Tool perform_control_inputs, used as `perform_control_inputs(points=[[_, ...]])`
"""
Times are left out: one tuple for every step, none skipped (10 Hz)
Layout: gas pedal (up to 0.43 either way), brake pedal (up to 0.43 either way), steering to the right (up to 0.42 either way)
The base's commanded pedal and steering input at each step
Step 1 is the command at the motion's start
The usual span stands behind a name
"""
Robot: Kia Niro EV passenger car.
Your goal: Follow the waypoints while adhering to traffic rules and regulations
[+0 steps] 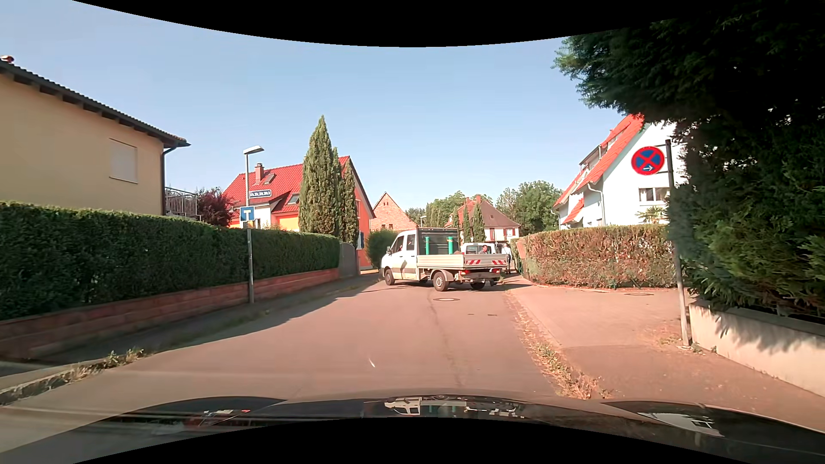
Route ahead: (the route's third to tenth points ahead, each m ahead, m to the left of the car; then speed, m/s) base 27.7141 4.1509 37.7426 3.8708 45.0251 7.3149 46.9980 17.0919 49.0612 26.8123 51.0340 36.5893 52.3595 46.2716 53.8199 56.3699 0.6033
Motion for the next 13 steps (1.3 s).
perform_control_inputs(points=[[0.000,0.104,0.042],[0.000,0.104,0.042],[0.000,0.116,0.042],[0.000,0.116,0.042],[0.000,0.122,0.042],[0.000,0.122,0.042],[0.000,0.122,0.044],[0.000,0.122,0.045],[0.000,0.122,0.048],[0.000,0.122,0.049],[0.000,0.122,0.049],[0.000,0.122,0.049],[0.000,0.122,0.049]])
